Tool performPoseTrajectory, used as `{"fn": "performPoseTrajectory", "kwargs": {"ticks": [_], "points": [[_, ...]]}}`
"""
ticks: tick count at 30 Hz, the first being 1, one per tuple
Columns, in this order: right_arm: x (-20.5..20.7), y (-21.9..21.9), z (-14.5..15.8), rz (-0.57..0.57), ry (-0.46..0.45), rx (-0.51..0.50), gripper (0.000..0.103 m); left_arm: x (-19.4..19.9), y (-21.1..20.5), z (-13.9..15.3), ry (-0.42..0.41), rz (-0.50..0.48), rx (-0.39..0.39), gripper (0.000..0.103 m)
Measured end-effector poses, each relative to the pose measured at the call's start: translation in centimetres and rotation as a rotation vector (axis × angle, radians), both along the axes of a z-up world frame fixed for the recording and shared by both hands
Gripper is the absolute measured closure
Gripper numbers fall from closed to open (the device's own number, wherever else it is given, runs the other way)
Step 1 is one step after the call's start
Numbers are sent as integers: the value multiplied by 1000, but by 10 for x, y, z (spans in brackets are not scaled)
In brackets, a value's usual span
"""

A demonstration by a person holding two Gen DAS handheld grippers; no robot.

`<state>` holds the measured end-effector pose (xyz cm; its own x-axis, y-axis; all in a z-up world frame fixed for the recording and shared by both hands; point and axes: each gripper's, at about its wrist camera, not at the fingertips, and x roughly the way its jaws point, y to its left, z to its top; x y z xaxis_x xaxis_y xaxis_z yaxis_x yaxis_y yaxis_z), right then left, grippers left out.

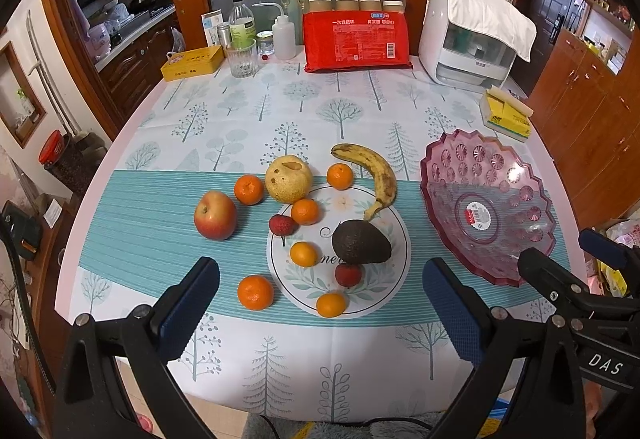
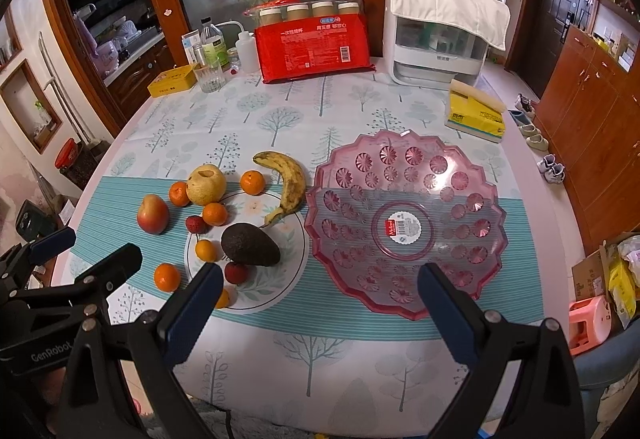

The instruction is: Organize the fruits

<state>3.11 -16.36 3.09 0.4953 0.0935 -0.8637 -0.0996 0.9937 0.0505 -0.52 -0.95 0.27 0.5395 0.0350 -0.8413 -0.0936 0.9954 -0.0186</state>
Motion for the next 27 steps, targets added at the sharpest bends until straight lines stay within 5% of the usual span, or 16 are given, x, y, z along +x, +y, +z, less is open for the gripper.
{"fn": "performPoseTrajectory", "kwargs": {"ticks": [27], "points": [[-8,7,-2,7,-16,-12,5,-10,1,-6,-1,-5,8,2]]}}
